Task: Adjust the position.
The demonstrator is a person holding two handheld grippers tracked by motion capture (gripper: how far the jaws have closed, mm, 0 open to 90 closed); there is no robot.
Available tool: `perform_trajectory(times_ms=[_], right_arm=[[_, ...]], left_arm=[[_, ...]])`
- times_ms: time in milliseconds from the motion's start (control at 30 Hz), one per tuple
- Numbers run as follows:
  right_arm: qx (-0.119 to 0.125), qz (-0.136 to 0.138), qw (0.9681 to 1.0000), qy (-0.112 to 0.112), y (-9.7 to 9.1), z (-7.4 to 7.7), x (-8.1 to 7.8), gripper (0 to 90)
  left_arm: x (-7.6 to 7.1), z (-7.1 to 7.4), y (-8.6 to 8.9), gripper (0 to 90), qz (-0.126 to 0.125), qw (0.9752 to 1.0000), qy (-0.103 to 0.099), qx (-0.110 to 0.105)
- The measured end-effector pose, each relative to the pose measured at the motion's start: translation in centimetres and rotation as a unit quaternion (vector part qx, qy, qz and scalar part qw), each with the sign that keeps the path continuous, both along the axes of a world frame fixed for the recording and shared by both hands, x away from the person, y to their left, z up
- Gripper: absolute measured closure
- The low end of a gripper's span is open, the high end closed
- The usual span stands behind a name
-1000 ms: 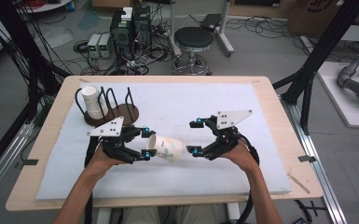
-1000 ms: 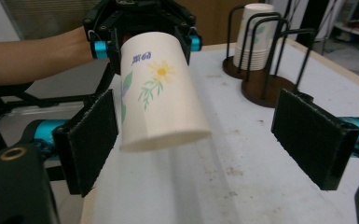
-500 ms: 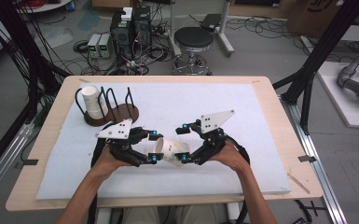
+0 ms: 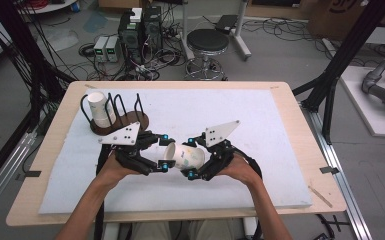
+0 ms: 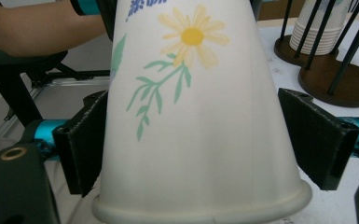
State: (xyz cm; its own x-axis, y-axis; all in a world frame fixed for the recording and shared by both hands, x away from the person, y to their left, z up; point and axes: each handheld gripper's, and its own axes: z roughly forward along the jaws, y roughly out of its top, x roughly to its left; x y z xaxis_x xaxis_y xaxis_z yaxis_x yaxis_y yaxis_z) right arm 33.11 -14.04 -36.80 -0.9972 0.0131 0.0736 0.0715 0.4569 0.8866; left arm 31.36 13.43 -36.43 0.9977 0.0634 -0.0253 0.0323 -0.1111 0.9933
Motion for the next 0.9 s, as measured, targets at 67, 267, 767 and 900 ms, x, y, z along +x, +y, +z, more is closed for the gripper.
perform_trajectory(times_ms=[67,267,767,900], right_arm=[[0.0,0.002,1.0,0.002,0.0,0.0,0.0,15.8],[0.003,0.008,1.0,0.0,-0.2,0.1,0.0,26.2],[0.001,0.006,1.0,-0.006,-0.8,0.4,-0.1,32.0],[-0.002,-0.002,1.0,-0.006,-1.0,0.4,0.0,32.0]], left_arm=[[0.0,0.0,-0.1,36.1,0.0,1.0,0.0,0.001],[0.1,-0.1,-0.1,36.2,-0.001,1.0,0.0,0.004],[0.0,-0.4,0.5,7.1,0.026,0.9993,-0.027,-0.009],[0.0,-0.2,1.0,7.1,0.035,0.9991,-0.02,0.015]])
